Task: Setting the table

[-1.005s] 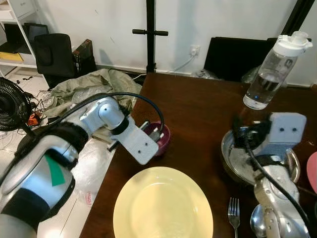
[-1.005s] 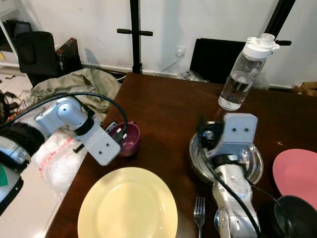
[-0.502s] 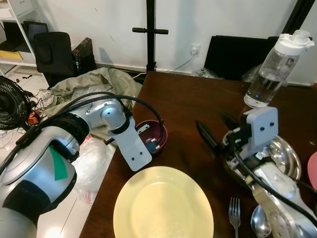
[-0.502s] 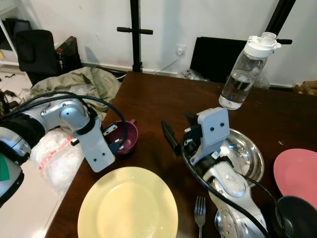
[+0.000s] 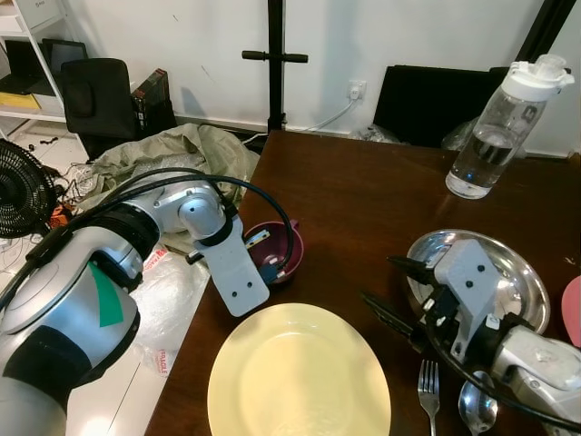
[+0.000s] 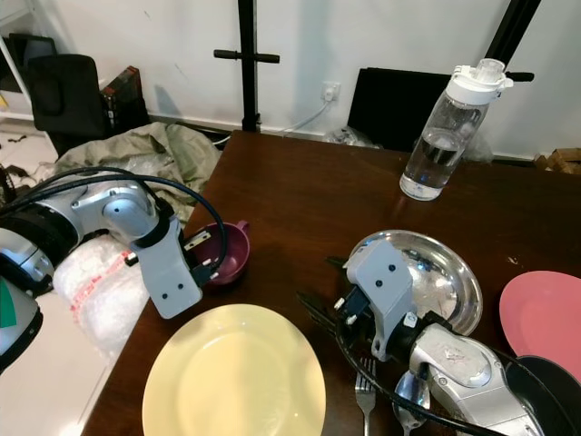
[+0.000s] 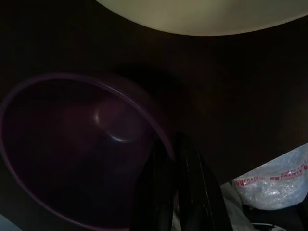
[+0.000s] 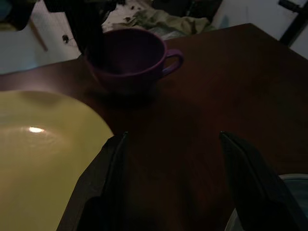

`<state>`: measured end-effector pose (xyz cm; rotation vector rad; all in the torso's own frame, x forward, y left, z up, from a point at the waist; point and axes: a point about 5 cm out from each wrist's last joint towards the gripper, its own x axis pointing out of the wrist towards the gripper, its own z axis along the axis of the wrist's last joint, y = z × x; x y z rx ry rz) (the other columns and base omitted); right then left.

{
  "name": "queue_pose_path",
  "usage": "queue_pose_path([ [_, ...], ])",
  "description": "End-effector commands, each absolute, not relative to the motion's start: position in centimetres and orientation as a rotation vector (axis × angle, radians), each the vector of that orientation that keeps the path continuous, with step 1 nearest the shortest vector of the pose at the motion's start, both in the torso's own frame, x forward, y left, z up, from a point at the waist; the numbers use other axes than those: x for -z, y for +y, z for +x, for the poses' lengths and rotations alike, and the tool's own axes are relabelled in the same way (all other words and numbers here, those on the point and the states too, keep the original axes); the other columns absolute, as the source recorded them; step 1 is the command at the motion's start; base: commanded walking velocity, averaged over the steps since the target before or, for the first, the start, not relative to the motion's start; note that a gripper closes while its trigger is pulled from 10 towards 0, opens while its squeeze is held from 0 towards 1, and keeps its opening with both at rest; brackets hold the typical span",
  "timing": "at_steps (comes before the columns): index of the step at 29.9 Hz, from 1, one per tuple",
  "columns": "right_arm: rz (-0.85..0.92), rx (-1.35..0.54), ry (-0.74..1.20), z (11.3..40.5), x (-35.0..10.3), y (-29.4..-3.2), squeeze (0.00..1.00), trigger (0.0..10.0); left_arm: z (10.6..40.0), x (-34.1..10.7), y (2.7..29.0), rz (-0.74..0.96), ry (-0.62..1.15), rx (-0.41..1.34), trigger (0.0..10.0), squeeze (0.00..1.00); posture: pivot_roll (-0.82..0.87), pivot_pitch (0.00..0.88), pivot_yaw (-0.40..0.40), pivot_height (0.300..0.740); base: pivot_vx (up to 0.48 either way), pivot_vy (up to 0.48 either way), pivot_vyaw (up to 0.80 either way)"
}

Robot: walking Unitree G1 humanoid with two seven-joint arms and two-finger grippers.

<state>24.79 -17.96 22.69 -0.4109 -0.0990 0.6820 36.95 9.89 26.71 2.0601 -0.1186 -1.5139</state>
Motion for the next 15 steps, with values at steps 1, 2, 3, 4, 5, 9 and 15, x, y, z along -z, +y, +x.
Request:
queue_pose_path([
  [1,-0.399,-0.704,-0.093,24.4,-22.6,-17.9,0.00,10.0,37.0,-26.3,10.4,2.085,-0.075,1.535,10.0,0.00,0.04,0.202,0.128,0.740,0.000,0.000,0.00],
  [2,-0.395,-0.707,-0.093,24.4,-22.7,-18.0,0.00,10.0,37.0,-26.3,10.4,2.085,-0.074,1.534,10.0,0.00,0.04,0.202,0.128,0.740,0.000,0.000,0.00],
  [3,-0.376,-0.716,-0.095,24.4,-22.8,-18.0,0.00,10.0,37.0,-26.4,10.4,2.076,-0.068,1.535,10.0,0.00,0.04,0.202,0.128,0.740,0.000,0.000,0.00],
  [4,-0.376,-0.716,-0.095,24.4,-22.8,-18.0,0.00,10.0,37.0,-26.4,10.4,2.076,-0.068,1.535,10.0,0.00,0.04,0.202,0.128,0.740,0.000,0.000,0.00],
  [5,-0.376,-0.716,-0.095,24.4,-22.8,-18.0,0.00,10.0,37.0,-26.4,10.4,2.076,-0.068,1.535,10.0,0.00,0.04,0.202,0.128,0.740,0.000,0.000,0.00],
  [9,-0.339,-0.731,-0.101,24.3,-23.0,-18.0,0.00,10.0,37.0,-26.5,10.4,2.060,-0.063,1.536,10.0,0.00,0.04,0.202,0.128,0.740,0.000,0.000,0.00],
  [15,-0.287,-0.740,-0.124,24.3,-23.1,-17.6,0.00,10.0,37.0,-27.5,9.0,1.959,-0.164,1.504,10.0,1.00,0.04,0.196,0.129,0.740,0.000,0.000,0.00],
])
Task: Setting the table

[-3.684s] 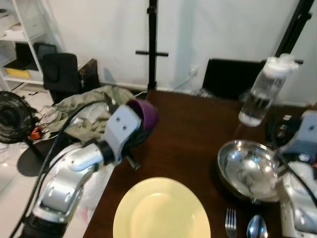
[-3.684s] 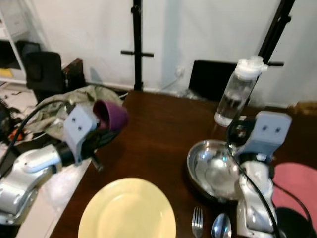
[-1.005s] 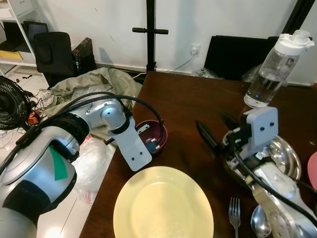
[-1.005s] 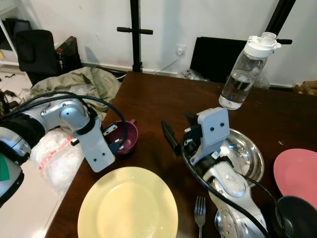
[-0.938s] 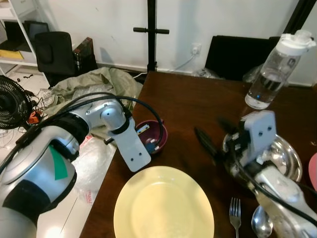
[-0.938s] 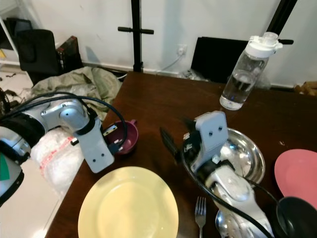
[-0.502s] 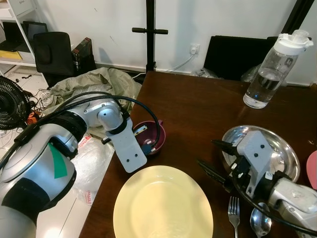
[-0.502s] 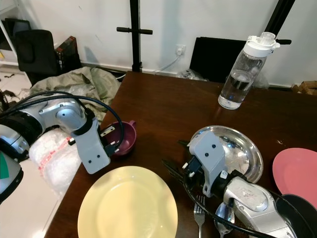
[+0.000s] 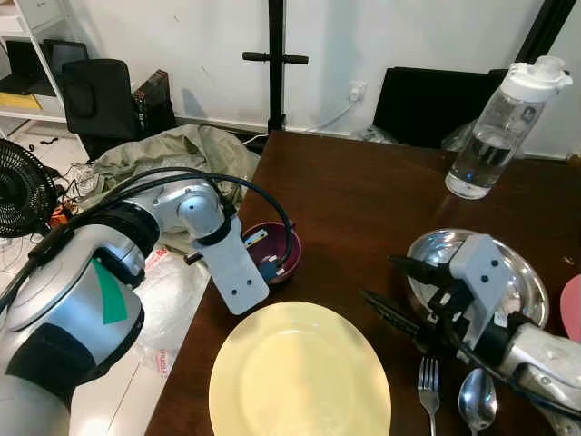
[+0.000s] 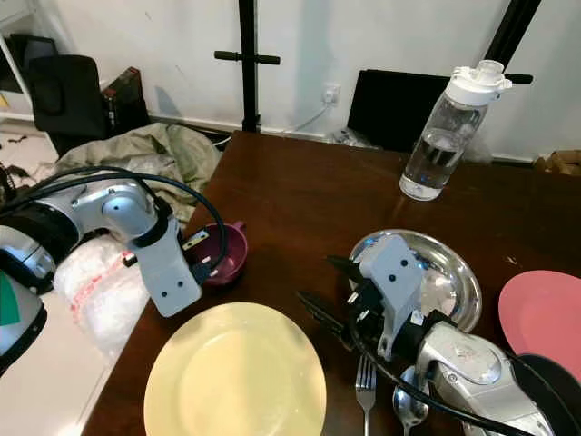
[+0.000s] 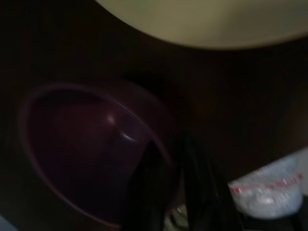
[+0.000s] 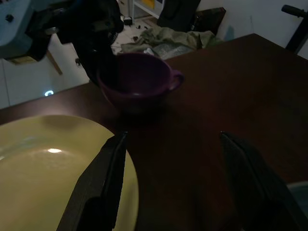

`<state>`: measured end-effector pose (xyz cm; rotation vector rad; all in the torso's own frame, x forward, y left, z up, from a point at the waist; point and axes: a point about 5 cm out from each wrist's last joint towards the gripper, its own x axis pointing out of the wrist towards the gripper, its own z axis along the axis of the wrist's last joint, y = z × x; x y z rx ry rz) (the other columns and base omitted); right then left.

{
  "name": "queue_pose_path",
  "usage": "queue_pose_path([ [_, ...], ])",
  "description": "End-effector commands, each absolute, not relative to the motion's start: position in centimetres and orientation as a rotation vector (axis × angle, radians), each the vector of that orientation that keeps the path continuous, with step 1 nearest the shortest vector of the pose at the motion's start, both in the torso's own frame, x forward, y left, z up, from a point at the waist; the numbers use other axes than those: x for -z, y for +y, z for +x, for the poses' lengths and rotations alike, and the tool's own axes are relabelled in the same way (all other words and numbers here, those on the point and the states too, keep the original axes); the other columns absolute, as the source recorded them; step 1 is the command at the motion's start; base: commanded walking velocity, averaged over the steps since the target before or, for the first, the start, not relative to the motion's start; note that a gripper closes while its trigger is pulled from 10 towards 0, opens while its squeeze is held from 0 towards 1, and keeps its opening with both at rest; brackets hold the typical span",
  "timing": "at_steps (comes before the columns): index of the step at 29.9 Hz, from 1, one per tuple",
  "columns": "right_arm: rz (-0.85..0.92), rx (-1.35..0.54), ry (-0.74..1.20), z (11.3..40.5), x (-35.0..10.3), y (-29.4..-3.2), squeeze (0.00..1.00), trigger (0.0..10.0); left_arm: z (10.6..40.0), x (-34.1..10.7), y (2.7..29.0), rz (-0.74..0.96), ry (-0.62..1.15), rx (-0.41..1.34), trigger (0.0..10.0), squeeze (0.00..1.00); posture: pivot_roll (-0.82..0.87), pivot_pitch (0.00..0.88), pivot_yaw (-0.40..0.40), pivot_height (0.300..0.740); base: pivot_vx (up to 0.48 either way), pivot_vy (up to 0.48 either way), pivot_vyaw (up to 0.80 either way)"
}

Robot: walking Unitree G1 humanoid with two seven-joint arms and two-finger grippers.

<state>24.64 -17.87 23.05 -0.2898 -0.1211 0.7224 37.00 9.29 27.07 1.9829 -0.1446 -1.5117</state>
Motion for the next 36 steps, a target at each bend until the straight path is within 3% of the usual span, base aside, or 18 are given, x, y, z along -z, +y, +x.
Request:
queue_pose_path([
  [1,-0.287,-0.740,-0.124,24.3,-23.1,-17.6,0.00,10.0,37.0,-27.5,9.0,1.959,-0.164,1.504,10.0,1.00,0.04,0.196,0.129,0.740,0.000,0.000,0.00],
  [8,-0.270,-0.744,-0.129,24.4,-23.0,-17.2,0.00,10.0,37.0,-28.8,7.7,1.844,-0.281,1.456,10.0,1.00,0.05,0.195,0.127,0.740,0.000,0.000,0.00],
  [9,-0.267,-0.744,-0.131,24.4,-23.1,-17.2,0.00,10.0,36.9,-29.2,7.6,1.822,-0.294,1.452,10.0,0.00,0.05,0.195,0.127,0.740,0.000,0.000,0.00],
  [18,-0.218,-0.716,-0.168,24.6,-23.3,-16.9,0.00,10.0,36.4,-32.0,8.4,1.607,-0.355,1.472,10.0,0.00,0.05,0.192,0.128,0.740,0.000,0.000,0.00],
  [21,-0.177,-0.686,-0.192,24.9,-23.4,-16.8,0.00,10.0,36.1,-32.7,9.2,1.473,-0.367,1.501,10.0,0.00,0.05,0.192,0.128,0.740,0.000,0.000,0.00],
  [23,-0.132,-0.640,-0.225,25.4,-23.6,-16.6,0.00,10.0,35.6,-33.0,10.0,1.274,-0.411,1.512,10.0,0.00,0.08,0.189,0.121,0.740,0.000,0.000,0.00],
  [24,-0.132,-0.640,-0.225,25.4,-23.6,-16.6,0.00,10.0,35.6,-33.0,10.0,1.274,-0.411,1.512,10.0,0.00,0.08,0.189,0.121,0.740,0.000,0.000,0.00],
  [26,-0.100,-0.585,-0.256,26.0,-23.8,-16.5,0.00,10.0,35.1,-33.2,10.5,1.088,-0.482,1.459,10.0,0.00,0.08,0.187,0.115,0.740,0.000,0.000,0.00],
  [28,-0.100,-0.585,-0.256,26.0,-23.8,-16.5,0.00,10.0,35.1,-33.2,10.5,1.088,-0.482,1.459,10.0,0.00,0.08,0.187,0.115,0.740,0.000,0.000,0.00],
  [29,-0.088,-0.555,-0.271,26.2,-24.0,-16.6,0.00,10.0,35.0,-33.1,10.5,0.976,-0.514,1.405,10.0,0.00,0.09,0.183,0.113,0.740,0.000,0.000,0.00],
  [30,-0.088,-0.555,-0.271,26.2,-24.0,-16.6,0.00,10.0,35.0,-33.1,10.5,0.976,-0.514,1.405,10.0,0.00,0.09,0.183,0.113,0.740,0.000,0.000,0.00],
  [31,-0.071,-0.500,-0.294,26.5,-24.3,-16.8,0.00,10.0,35.1,-33.0,10.5,0.801,-0.553,1.298,10.0,0.00,0.09,0.185,0.112,0.740,0.000,0.000,0.00],
  [33,-0.071,-0.500,-0.294,26.5,-24.3,-16.8,0.00,10.0,35.1,-33.0,10.5,0.801,-0.553,1.298,10.0,0.00,0.09,0.185,0.112,0.740,0.000,0.000,0.00],
  [35,-0.045,-0.402,-0.330,26.9,-24.9,-17.5,0.00,10.0,34.8,-32.8,10.4,0.503,-0.589,1.111,10.0,0.00,0.08,0.186,0.104,0.740,0.000,0.000,0.00],
  [36,-0.045,-0.402,-0.330,26.9,-24.9,-17.5,0.00,10.0,34.8,-32.8,10.4,0.503,-0.589,1.111,10.0,0.00,0.08,0.186,0.104,0.740,0.000,0.000,0.00],
])
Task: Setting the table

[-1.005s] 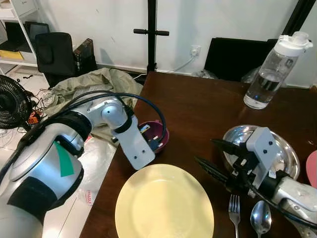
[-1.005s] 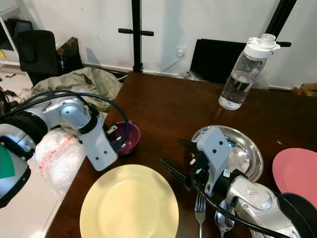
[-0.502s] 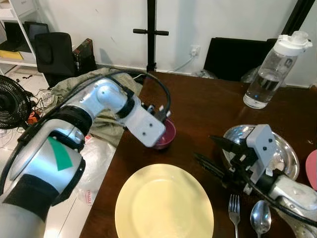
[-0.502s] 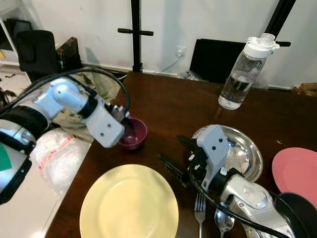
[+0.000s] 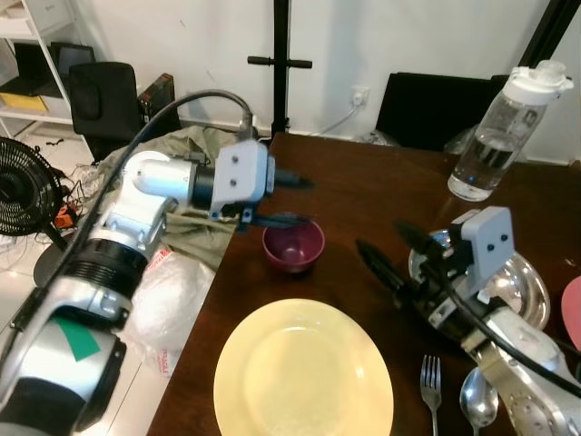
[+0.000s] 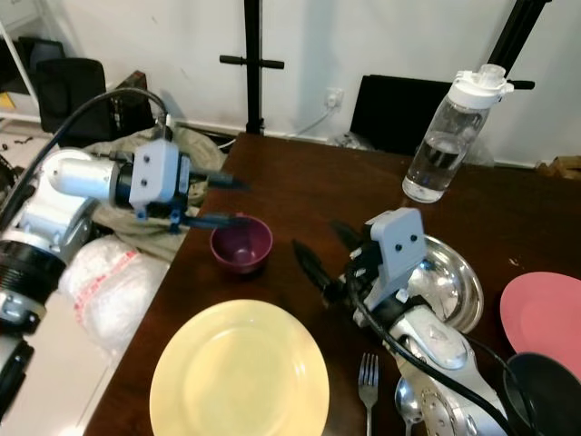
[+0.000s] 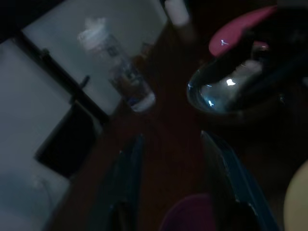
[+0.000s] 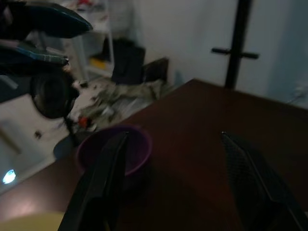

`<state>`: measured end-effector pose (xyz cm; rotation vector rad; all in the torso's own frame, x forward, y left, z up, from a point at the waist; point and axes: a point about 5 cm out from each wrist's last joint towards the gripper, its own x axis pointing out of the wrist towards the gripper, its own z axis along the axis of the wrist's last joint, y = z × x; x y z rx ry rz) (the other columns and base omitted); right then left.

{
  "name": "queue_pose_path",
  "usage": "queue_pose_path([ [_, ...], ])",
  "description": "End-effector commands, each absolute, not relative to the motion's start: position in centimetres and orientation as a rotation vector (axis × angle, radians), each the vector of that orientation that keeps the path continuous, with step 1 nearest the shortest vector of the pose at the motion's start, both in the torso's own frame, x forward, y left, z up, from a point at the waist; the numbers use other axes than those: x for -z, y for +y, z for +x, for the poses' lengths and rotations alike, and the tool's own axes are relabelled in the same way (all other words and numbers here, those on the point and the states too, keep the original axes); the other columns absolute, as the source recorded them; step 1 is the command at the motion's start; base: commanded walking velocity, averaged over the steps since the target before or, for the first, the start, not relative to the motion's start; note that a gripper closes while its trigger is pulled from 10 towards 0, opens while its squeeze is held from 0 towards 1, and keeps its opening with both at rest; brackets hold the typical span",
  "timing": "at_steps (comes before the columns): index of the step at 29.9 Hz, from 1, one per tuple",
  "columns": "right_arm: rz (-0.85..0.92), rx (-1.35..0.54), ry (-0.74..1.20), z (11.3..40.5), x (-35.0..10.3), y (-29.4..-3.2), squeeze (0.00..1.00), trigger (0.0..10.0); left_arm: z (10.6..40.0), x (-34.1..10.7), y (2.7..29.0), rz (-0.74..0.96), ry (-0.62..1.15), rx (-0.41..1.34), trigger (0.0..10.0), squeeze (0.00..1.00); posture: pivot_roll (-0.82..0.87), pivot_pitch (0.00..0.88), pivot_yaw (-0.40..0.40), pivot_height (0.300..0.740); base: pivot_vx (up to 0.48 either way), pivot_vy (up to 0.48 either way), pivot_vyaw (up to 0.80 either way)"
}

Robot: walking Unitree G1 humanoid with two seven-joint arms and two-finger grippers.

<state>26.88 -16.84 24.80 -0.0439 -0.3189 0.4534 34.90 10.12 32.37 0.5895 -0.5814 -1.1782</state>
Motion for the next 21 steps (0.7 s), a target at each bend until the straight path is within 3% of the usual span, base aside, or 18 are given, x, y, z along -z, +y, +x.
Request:
queue_pose_path([
  [1,-0.037,-0.368,-0.340,27.0,-25.0,-17.8,0.00,10.0,34.7,-32.5,10.5,0.407,-0.585,1.035,10.0,0.00,0.08,0.184,0.101,0.740,0.000,0.000,0.00],
  [3,-0.029,-0.327,-0.346,27.0,-25.1,-18.1,0.00,10.0,34.2,-31.5,10.5,0.305,-0.550,0.944,10.0,0.00,0.08,0.184,0.101,0.740,0.000,0.000,0.00],
  [7,-0.016,-0.291,-0.345,27.1,-24.9,-18.4,0.00,10.0,33.7,-29.9,10.4,0.257,-0.502,0.864,10.0,0.00,0.08,0.181,0.105,0.740,0.000,0.000,0.00],
  [21,0.004,-0.232,-0.323,27.1,-23.7,-18.2,0.00,10.0,31.5,-26.3,12.1,0.241,-0.350,0.572,10.0,0.00,0.08,0.173,0.101,0.740,0.000,0.000,0.00],
])
